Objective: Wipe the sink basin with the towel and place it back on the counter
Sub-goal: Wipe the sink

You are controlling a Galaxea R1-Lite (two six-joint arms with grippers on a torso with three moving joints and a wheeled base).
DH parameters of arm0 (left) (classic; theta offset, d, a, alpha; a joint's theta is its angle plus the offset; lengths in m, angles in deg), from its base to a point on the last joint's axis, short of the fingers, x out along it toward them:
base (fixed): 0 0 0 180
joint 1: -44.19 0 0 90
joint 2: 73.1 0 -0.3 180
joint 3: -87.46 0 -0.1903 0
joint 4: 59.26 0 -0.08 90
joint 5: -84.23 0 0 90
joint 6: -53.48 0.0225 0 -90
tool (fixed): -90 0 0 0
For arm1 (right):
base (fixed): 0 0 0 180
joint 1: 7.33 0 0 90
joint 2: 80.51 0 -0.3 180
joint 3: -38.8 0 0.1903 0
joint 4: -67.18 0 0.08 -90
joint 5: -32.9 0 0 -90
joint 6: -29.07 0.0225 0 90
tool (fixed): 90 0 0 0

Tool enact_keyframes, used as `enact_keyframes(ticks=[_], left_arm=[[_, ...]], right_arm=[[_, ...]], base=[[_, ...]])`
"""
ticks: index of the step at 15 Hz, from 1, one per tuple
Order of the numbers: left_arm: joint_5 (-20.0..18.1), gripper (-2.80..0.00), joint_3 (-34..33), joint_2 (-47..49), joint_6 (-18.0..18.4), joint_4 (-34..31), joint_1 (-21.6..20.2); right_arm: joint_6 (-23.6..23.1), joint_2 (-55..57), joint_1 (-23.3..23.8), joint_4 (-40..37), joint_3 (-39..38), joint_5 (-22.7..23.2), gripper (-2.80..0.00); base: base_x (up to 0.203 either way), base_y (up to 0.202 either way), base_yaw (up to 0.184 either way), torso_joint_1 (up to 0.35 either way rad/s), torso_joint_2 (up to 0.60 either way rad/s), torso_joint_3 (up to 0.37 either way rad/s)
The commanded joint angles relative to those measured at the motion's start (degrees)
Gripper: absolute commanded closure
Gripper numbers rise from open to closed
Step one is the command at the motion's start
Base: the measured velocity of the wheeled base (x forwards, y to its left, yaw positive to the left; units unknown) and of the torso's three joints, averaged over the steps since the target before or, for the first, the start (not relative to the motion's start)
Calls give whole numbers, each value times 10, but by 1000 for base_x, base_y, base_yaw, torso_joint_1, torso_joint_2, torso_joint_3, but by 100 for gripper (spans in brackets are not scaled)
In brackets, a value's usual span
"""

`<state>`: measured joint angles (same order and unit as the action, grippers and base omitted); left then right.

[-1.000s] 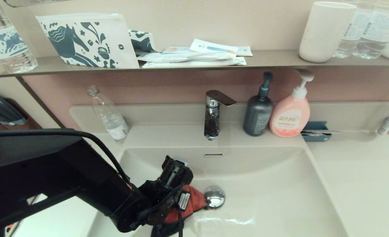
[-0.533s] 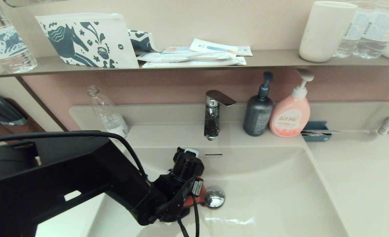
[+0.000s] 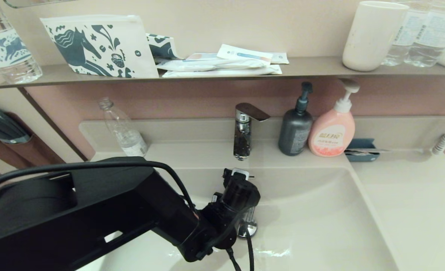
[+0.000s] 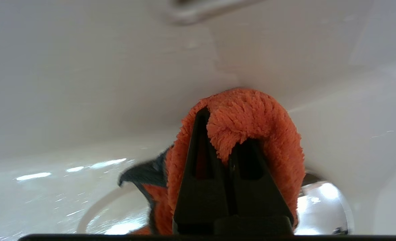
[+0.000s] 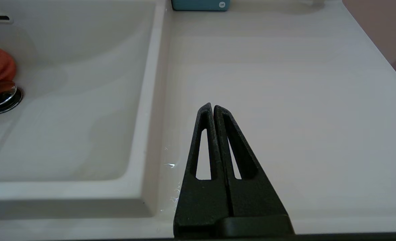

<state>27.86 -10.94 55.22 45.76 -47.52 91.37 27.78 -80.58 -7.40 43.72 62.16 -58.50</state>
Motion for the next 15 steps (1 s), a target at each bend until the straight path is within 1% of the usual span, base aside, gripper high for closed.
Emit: enact_keyframes(ticks=[1, 3, 5, 7, 10, 13, 15], left_arm=[[2, 0, 17, 22, -1, 3, 5], [7, 0, 37, 28, -4, 2, 8], [14, 0, 62, 34, -6, -7, 18], [19, 0, 89, 38, -23, -35, 31], [23, 0, 141, 40, -74, -111, 46], [27, 0, 198, 57, -122, -169, 64], [29, 0, 220, 63, -180, -234, 80]], right_arm=[[0, 1, 0, 0, 1, 0, 0], [0, 1, 0, 0, 0, 0, 0], [0, 1, 0, 0, 0, 0, 0], [0, 1, 0, 0, 0, 0, 0], [0, 1, 0, 0, 0, 0, 0], [0, 1, 0, 0, 0, 0, 0], [0, 1, 0, 0, 0, 0, 0]], base=[[0, 0, 0, 0, 0, 0], [0, 0, 0, 0, 0, 0], [0, 0, 0, 0, 0, 0], [0, 0, 0, 0, 0, 0], [0, 0, 0, 0, 0, 0], [0, 0, 0, 0, 0, 0], [0, 0, 0, 0, 0, 0]])
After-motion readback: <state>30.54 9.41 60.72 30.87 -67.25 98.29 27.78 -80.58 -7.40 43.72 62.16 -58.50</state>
